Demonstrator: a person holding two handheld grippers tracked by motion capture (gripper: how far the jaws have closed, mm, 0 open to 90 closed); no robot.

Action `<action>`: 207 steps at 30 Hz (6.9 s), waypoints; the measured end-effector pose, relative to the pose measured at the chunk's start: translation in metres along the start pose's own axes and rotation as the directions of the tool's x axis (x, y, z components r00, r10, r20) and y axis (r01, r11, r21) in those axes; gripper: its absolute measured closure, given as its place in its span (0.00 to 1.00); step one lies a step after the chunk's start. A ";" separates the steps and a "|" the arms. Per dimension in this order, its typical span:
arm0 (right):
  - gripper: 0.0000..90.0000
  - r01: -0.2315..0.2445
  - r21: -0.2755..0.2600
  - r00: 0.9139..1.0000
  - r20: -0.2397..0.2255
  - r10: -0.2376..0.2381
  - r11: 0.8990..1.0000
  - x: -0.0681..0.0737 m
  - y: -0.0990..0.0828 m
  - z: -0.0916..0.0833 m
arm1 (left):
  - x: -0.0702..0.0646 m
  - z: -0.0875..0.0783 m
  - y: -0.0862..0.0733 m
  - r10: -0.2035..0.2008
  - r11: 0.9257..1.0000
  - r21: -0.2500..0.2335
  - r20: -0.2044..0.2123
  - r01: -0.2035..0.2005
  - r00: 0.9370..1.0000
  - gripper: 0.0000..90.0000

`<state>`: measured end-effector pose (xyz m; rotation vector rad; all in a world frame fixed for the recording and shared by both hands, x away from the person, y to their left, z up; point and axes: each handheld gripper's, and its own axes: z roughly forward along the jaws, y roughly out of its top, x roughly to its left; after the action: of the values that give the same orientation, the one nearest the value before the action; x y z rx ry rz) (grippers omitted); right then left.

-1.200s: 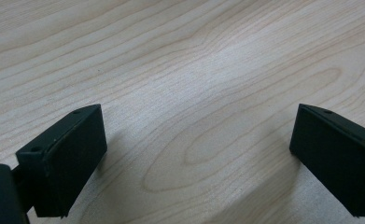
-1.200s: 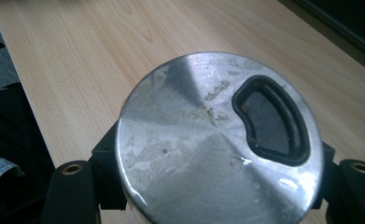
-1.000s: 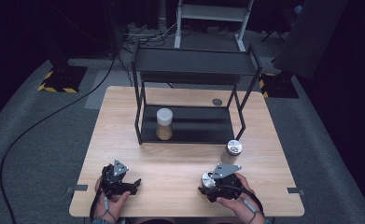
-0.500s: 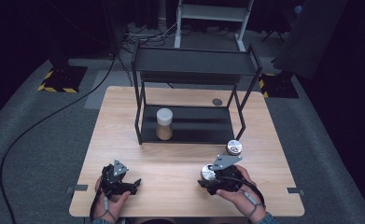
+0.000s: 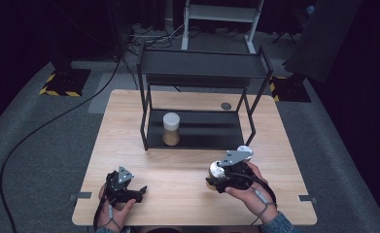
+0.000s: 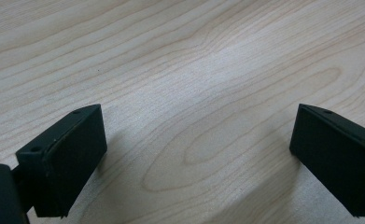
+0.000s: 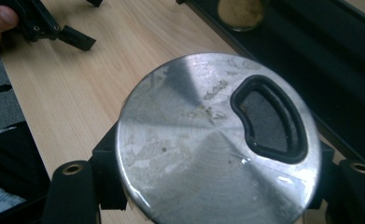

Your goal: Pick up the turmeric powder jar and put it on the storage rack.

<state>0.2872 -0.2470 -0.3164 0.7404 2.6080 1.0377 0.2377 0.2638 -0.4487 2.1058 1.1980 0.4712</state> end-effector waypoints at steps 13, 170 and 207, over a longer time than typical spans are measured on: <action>0.35 0.004 -0.016 1.000 0.031 -0.003 1.000 -0.014 0.026 -0.013 | 0.000 0.000 0.000 0.000 1.000 0.000 0.000 0.000 1.000 0.04; 0.10 -0.172 -0.020 0.978 0.117 0.173 0.985 -0.069 0.070 0.038 | -0.001 0.002 0.002 0.003 1.000 0.002 0.002 -0.003 1.000 0.04; 0.09 -0.197 -0.059 0.960 0.190 0.205 0.979 -0.072 -0.010 -0.027 | 0.000 0.002 0.002 0.004 1.000 0.001 0.002 -0.004 1.000 0.04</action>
<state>0.3339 -0.3075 -0.3012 1.0596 2.3766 1.0094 0.2395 0.2621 -0.4486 2.1093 1.1934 0.4697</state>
